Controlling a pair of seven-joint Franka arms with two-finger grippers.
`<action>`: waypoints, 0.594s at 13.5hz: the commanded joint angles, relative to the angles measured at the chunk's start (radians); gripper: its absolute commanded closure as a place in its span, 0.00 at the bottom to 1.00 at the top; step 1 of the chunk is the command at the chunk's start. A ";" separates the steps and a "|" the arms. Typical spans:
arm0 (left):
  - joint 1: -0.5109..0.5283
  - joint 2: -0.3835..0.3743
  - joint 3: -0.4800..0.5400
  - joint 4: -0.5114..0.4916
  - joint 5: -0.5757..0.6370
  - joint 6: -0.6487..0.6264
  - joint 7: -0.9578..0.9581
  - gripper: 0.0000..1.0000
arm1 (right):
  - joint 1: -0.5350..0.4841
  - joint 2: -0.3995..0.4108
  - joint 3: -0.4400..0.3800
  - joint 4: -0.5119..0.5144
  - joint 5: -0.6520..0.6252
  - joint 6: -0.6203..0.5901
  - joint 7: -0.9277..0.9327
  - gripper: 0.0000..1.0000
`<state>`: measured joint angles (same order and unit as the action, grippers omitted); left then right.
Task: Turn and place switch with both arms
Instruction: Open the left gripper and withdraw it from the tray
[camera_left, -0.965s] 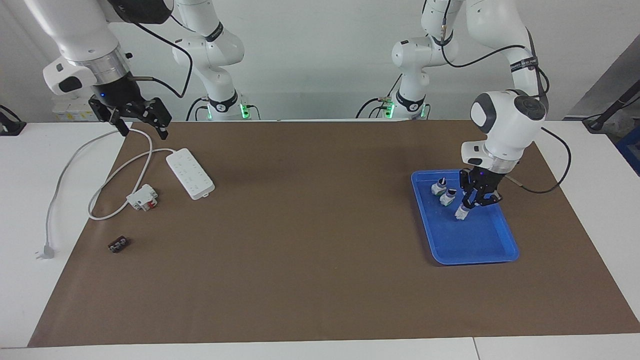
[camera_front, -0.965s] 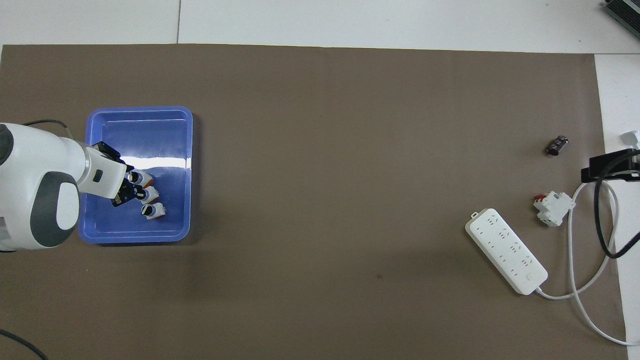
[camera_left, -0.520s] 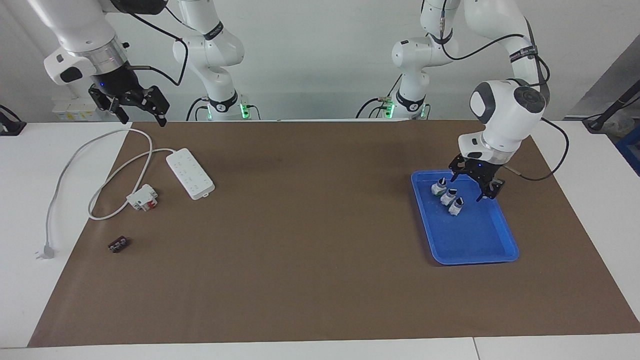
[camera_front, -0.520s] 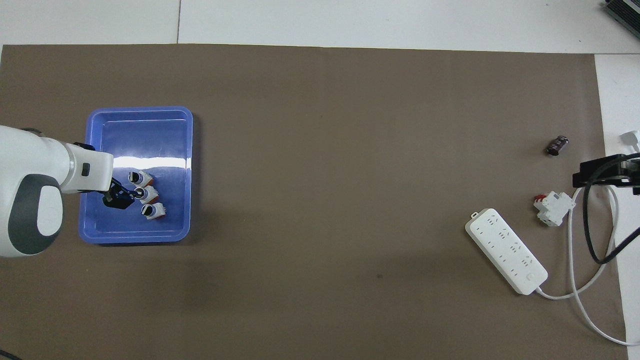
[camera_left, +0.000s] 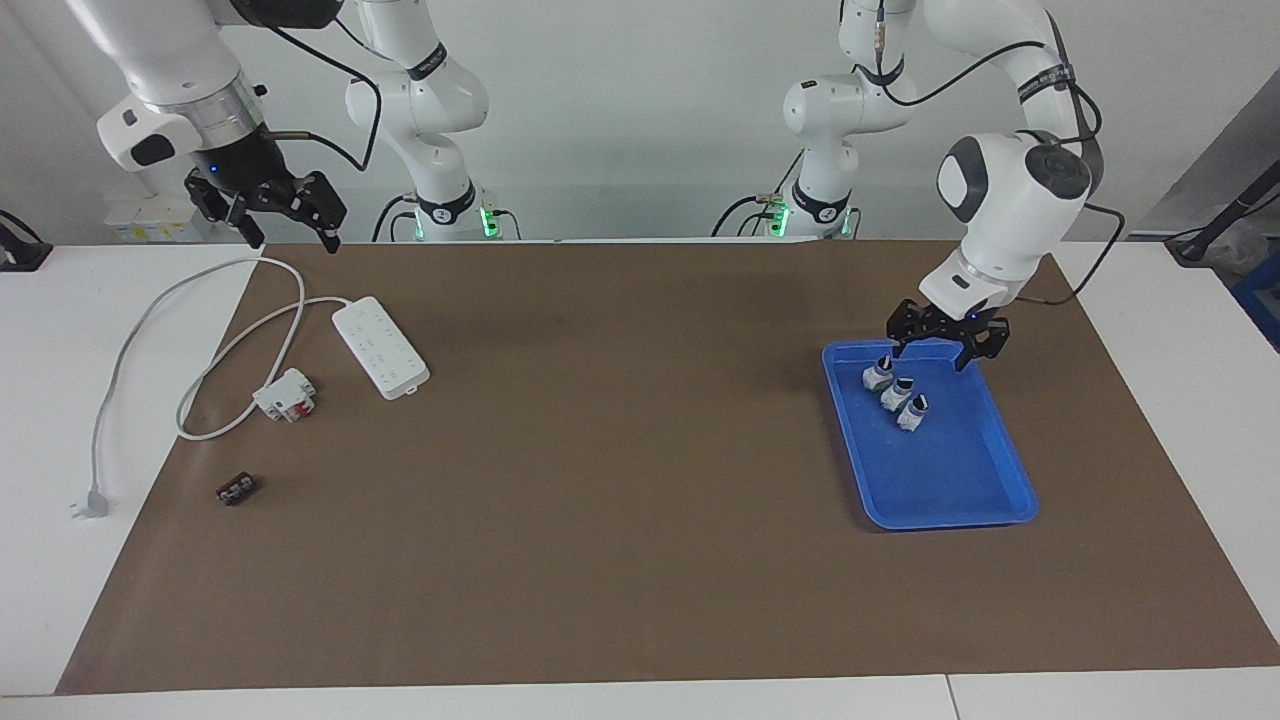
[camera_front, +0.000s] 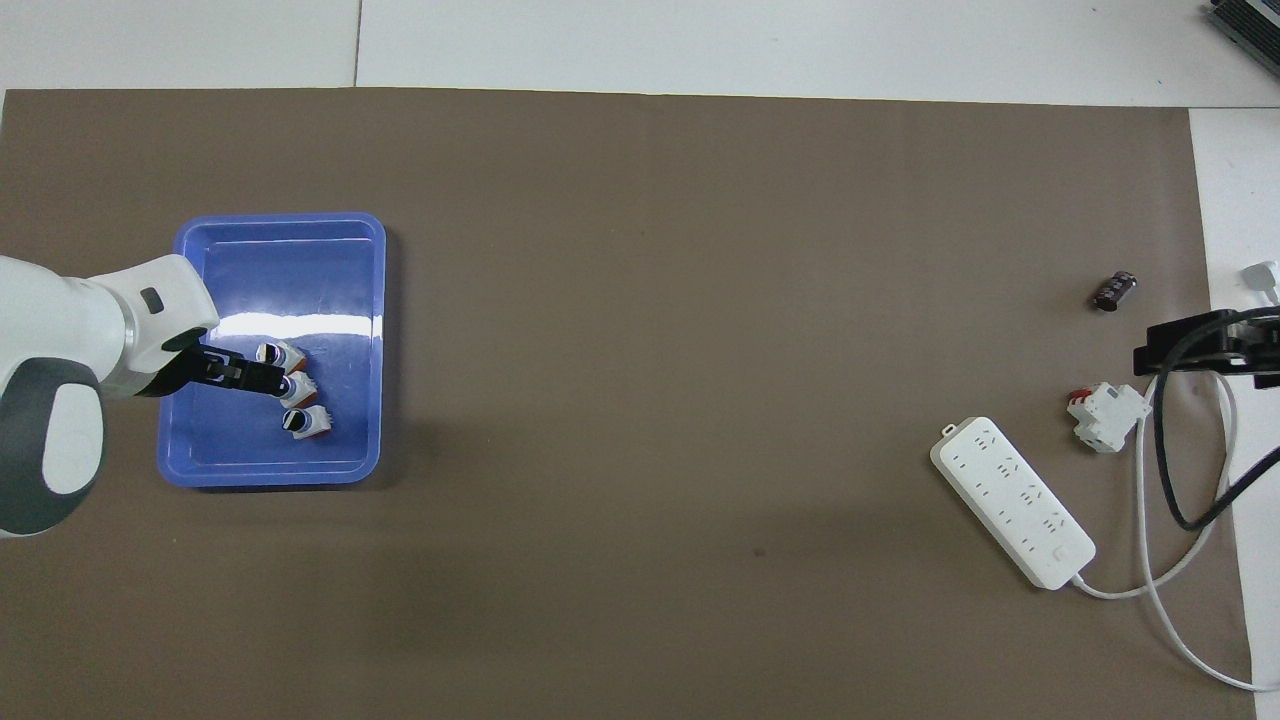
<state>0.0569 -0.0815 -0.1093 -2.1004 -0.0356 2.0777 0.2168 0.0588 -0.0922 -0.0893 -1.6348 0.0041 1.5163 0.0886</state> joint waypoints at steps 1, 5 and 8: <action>-0.008 -0.041 0.008 0.124 0.016 -0.161 -0.068 0.01 | 0.021 -0.027 -0.009 -0.027 -0.004 0.007 0.016 0.00; 0.004 0.008 0.010 0.371 0.013 -0.353 -0.068 0.01 | 0.022 -0.029 -0.004 -0.027 -0.003 0.007 0.016 0.00; 0.009 0.046 0.011 0.512 0.009 -0.461 -0.068 0.00 | 0.022 -0.029 -0.004 -0.027 -0.003 0.007 0.016 0.00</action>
<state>0.0608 -0.0978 -0.0966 -1.7099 -0.0356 1.7013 0.1634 0.0763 -0.0969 -0.0902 -1.6348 0.0042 1.5163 0.0889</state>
